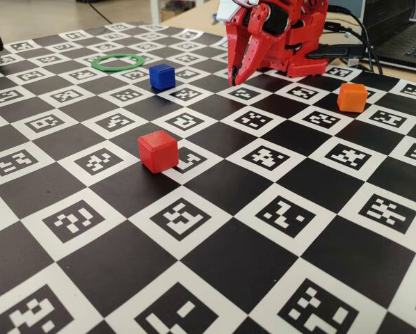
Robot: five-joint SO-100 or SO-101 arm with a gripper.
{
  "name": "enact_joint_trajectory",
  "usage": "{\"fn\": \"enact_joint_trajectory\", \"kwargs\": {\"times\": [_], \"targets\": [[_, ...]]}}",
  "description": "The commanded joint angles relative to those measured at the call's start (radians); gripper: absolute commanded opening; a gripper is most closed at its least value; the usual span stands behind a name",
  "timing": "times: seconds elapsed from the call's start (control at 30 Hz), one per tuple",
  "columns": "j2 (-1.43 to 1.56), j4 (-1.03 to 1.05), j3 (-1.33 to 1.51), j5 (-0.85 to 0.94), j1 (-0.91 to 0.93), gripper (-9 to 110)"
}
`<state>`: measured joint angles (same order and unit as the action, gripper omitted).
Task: Grab the red cube then put it in the green circle then put the blue cube on top and finally the orange cube on top
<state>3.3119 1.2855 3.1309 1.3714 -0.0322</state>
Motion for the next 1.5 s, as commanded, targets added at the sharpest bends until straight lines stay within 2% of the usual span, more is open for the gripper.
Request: {"fn": "enact_joint_trajectory", "kwargs": {"times": [0.0,0.23,0.47,0.7,1.03,1.3,1.47], "targets": [[0.048,0.051,0.055,0.008,0.002,-6],[0.041,0.043,0.055,0.011,-0.026,-6],[-0.089,-0.034,-0.034,-0.144,-0.112,-6],[-0.347,-0.097,-0.334,-0.472,-0.204,-6],[-0.776,-0.153,-0.749,-0.965,-0.393,1],[-1.229,-0.121,-1.164,-1.344,-0.41,9],[-1.434,-0.08,-1.376,-1.433,-0.39,14]]}}
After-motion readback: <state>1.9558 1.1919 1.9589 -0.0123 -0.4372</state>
